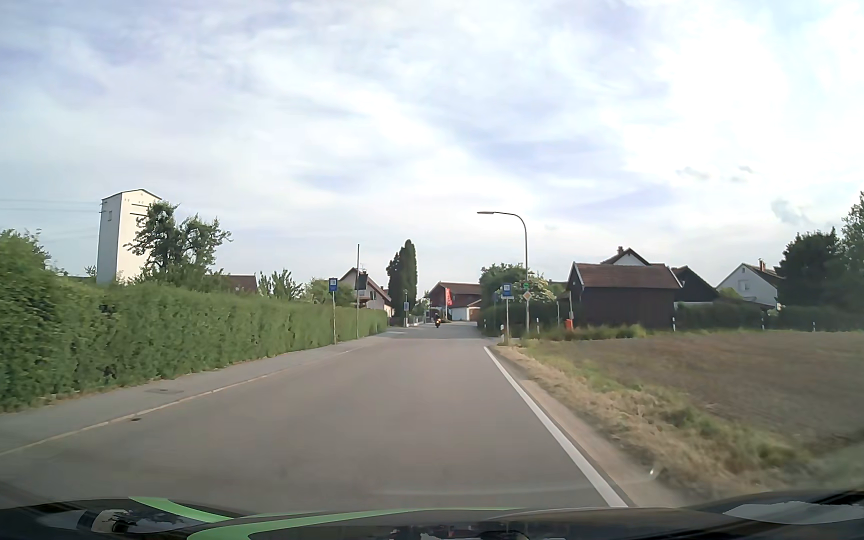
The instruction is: Follow the waypoints while adhering to traffic rules and regulations
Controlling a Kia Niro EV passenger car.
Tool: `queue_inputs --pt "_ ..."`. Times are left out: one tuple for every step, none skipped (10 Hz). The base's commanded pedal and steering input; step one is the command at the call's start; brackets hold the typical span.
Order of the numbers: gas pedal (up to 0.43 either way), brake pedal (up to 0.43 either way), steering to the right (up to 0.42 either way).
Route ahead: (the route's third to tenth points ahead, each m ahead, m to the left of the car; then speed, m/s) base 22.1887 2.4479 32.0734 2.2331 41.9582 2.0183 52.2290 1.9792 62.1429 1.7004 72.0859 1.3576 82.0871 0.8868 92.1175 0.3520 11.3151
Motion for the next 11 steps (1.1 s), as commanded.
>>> queue_inputs --pt "0.098 0.000 -0.007" --pt "0.098 0.000 -0.007" --pt "0.098 0.000 -0.006" --pt "0.087 0.000 -0.005" --pt "0.087 0.000 -0.001" --pt "0.087 0.000 0.000" --pt "0.098 0.000 0.002" --pt "0.098 0.000 0.002" --pt "0.098 0.000 0.004" --pt "0.098 0.000 0.005" --pt "0.098 0.000 0.006"
